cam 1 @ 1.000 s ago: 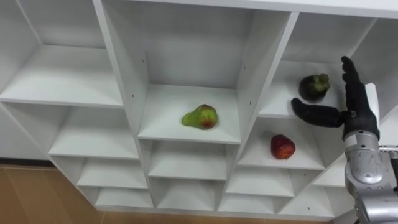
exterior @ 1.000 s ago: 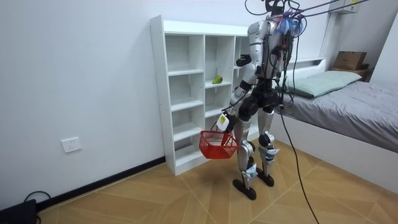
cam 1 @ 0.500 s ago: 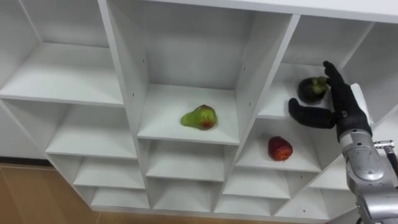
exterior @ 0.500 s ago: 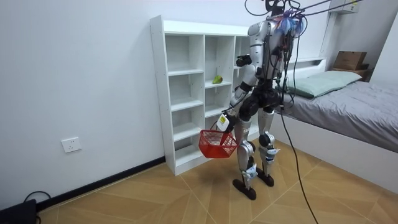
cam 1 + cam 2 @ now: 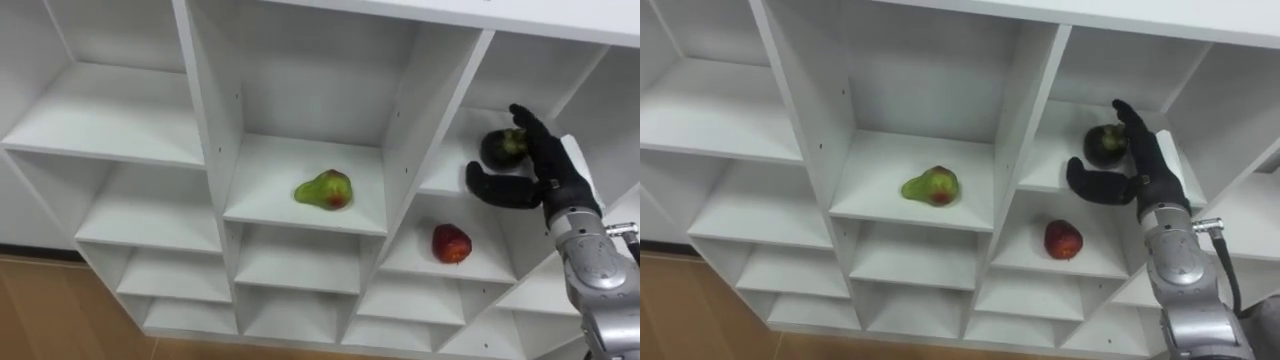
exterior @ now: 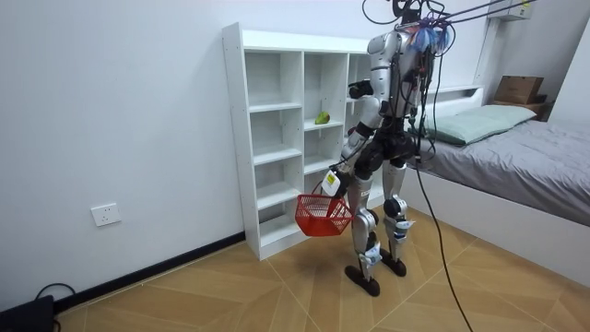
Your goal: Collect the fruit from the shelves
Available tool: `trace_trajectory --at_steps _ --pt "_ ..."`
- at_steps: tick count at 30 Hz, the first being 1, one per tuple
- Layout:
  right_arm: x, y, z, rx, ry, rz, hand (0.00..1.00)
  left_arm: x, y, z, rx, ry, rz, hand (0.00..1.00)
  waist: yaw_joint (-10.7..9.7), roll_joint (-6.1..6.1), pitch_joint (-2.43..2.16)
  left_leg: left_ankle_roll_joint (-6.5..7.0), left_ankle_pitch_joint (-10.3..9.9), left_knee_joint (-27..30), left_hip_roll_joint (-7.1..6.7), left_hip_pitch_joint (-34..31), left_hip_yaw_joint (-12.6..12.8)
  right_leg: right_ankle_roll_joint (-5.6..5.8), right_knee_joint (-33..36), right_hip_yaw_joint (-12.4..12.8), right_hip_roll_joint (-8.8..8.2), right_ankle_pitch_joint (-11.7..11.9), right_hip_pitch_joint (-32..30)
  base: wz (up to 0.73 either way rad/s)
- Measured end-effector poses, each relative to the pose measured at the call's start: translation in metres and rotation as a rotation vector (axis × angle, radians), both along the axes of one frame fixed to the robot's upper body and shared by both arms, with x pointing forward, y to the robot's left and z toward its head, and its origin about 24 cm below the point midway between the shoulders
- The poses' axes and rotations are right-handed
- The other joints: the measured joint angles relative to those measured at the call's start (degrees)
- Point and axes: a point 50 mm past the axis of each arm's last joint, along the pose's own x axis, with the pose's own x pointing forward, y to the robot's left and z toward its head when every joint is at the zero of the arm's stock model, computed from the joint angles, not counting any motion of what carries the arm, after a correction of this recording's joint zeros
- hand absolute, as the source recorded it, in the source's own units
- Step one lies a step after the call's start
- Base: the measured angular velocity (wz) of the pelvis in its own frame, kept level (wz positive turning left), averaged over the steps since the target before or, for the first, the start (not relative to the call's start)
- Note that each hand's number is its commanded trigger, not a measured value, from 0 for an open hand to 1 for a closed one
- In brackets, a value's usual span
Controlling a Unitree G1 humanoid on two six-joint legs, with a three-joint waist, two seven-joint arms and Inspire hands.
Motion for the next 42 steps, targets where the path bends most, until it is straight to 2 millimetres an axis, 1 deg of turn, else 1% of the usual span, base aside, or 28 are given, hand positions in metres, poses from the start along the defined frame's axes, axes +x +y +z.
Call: trace_trajectory --at_steps 6,11,14,16,22,26,27,30,33,36,40,42 --pt "0.003 -0.003 0.006 -0.022 -0.016 -0.001 1.00 0.000 0.001 0.000 0.004 -0.001 -0.001 1.00 0.04 0.18 -0.10 -0.02 0.00 0.09 -0.01 -0.28 -0.32 -0.01 -0.02 -0.14 0.04 0.01 -0.05 0.03" --pt "0.004 -0.006 0.008 -0.022 -0.023 -0.013 1.00 0.005 0.001 0.002 0.011 -0.023 -0.005 1.00 0.07 0.32 -0.17 -0.02 0.00 0.00 -0.02 -0.50 -0.29 -0.01 -0.02 -0.30 0.02 0.01 -0.23 0.02" --pt "0.004 -0.006 0.008 -0.021 -0.022 -0.009 1.00 0.007 0.001 0.003 0.016 -0.029 -0.004 1.00 0.12 0.49 -0.29 -0.02 0.00 -0.01 -0.02 -0.49 -0.26 -0.01 -0.03 -0.29 0.00 0.01 -0.24 0.00" --pt "0.004 -0.005 0.008 -0.021 -0.020 -0.007 1.00 0.008 0.001 0.003 0.017 -0.028 -0.004 1.00 0.18 0.61 -0.52 -0.02 0.00 0.01 -0.02 -0.46 -0.26 -0.01 -0.05 -0.30 0.00 0.01 -0.25 0.00" --pt "0.005 -0.003 0.007 -0.017 -0.012 0.003 1.00 0.007 0.002 0.004 0.031 -0.030 0.001 1.00 0.27 0.75 -0.70 -0.03 0.01 -0.01 -0.02 -0.39 -0.21 -0.01 -0.07 -0.31 0.01 0.01 -0.23 0.00" --pt "0.006 0.000 0.006 -0.020 -0.001 0.017 1.00 0.005 0.000 0.002 0.024 -0.018 -0.005 1.00 0.32 0.68 -0.62 -0.03 0.01 -0.01 -0.01 0.12 -0.10 -0.01 -0.10 -0.20 0.02 0.01 0.17 0.00" --pt "0.006 0.001 0.005 -0.022 0.002 0.023 1.00 0.005 0.000 0.002 0.020 -0.014 -0.005 1.00 0.29 0.63 -0.53 -0.03 0.01 -0.02 0.00 0.31 -0.08 -0.01 -0.11 -0.22 0.02 0.01 0.37 0.00" --pt "0.006 0.004 0.005 -0.020 0.003 0.039 1.00 0.006 0.000 0.001 0.017 -0.009 -0.004 1.00 0.17 0.46 -0.01 -0.05 -0.03 -0.12 0.03 0.40 -0.09 -0.01 -0.11 -0.28 0.04 0.01 0.62 0.00" --pt "0.008 0.013 0.010 -0.006 -0.002 0.100 1.00 0.004 -0.001 0.000 0.015 0.000 -0.004 1.00 0.21 0.76 0.12 -0.05 -0.03 -0.14 0.06 0.19 0.27 -0.01 -0.07 0.04 0.08 0.01 0.19 -0.07" --pt "0.005 0.023 0.015 0.037 -0.010 0.163 1.00 0.007 -0.002 0.000 0.015 -0.004 -0.011 1.00 -0.02 0.97 0.04 -0.08 0.03 0.02 0.06 -0.57 0.30 -0.07 0.05 0.06 0.05 0.04 -0.45 -0.01" --pt "-0.002 0.034 0.016 0.110 -0.010 0.230 1.00 0.009 -0.003 0.000 0.011 -0.009 -0.013 1.00 0.30 1.29 -0.28 -0.09 0.04 0.07 0.14 -0.35 0.76 -0.07 0.02 0.19 0.06 0.04 -0.52 -0.03" --pt "-0.004 0.034 0.016 0.175 -0.011 0.232 1.00 0.009 -0.003 0.000 0.008 -0.012 -0.013 1.00 0.22 1.37 -0.36 -0.08 0.04 0.09 0.14 -0.26 0.94 -0.06 0.01 0.28 0.03 0.04 -0.52 -0.06"
